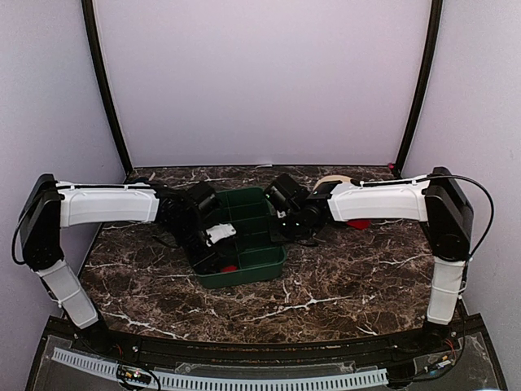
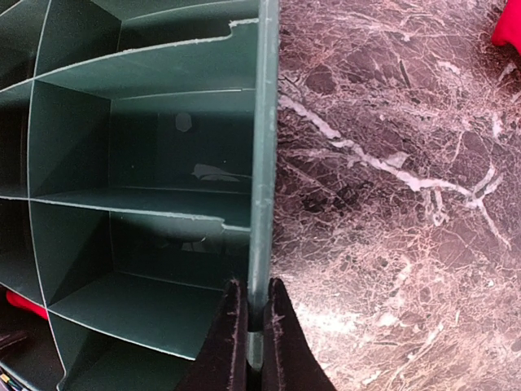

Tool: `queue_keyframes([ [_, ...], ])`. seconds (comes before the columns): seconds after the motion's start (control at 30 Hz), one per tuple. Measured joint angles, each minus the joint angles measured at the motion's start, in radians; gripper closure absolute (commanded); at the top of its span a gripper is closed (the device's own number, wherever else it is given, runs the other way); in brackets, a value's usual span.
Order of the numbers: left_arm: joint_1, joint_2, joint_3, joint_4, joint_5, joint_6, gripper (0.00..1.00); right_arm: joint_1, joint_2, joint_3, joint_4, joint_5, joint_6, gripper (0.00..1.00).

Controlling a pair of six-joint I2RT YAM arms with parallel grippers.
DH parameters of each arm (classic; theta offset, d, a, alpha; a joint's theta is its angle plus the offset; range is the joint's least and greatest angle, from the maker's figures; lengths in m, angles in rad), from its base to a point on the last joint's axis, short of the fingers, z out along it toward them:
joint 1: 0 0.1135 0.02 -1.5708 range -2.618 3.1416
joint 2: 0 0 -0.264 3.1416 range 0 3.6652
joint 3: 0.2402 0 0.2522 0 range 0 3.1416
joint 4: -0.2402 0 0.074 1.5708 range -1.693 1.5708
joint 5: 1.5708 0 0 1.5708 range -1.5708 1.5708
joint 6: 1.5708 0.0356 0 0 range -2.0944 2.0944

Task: Roll the socks
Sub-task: Place the sock in the storage box, then move the storage box to the corner of the board.

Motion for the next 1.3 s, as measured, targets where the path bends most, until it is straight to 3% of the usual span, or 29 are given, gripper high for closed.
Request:
queue_keyframes([
  [0.3, 0.000, -0.090, 0.036, -0.018, -0.074, -0.043, 0.59, -0.005, 0.000, 0.000, 0.000, -0.003, 0.014, 1.00],
  [0.63, 0.000, -0.338, 0.005, 0.161, -0.257, -0.152, 0.57, -0.006, 0.020, 0.036, -0.019, -0.004, 0.129, 1.00],
  [1.3, 0.000, -0.649, -0.254, 0.306, -0.492, -0.375, 0.56, -0.022, 0.294, 0.399, -0.048, 0.192, 0.761, 1.00],
])
